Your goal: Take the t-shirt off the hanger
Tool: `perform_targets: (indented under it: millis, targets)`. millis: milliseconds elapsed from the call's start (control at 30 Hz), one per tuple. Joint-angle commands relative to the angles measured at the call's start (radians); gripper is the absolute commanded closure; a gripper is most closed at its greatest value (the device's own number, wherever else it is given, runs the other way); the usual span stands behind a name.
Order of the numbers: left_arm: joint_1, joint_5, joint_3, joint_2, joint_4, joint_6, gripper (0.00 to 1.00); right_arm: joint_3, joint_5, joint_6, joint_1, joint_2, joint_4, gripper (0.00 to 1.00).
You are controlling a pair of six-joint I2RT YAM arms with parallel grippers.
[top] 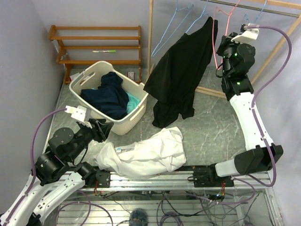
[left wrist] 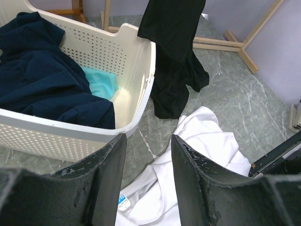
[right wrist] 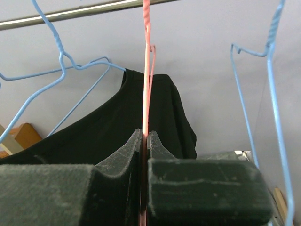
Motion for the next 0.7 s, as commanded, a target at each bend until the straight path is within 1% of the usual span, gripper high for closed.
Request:
perform_targets:
  millis: [0, 133, 300, 433, 533, 667]
  targets:
    - [-0.01, 0.024, -0.007, 0.011, 0.001, 0.011, 0.46, 0.068, -0.001, 0.035, -0.006, 0.039, -0.034, 1.0]
    - [-0.009, 0.025, -0.004, 0.022, -0.001, 0.012, 0.45, -0.014, 0.027, 0.116, -0.006, -0.021, -0.048, 1.0]
    - [-0.011, 0.026, -0.006, 0.033, -0.002, 0.01, 0.41, -0.156, 0.033, 0.148, -0.006, -0.137, -0.058, 0.71]
    - [-0.012, 0.033, -0.006, 0.059, -0.001, 0.011, 0.41, -0.225, 0.015, 0.143, -0.006, -0.218, -0.087, 0.58]
    - [-0.011, 0.039, -0.004, 0.075, 0.002, 0.014, 0.41, -0.269, 0.011, 0.186, -0.006, -0.283, -0.131, 0.56]
    - [-0.011, 0.033, -0.004, 0.088, 0.001, 0.01, 0.41, -0.368, 0.008, 0.24, -0.006, -0.383, -0.143, 0.56]
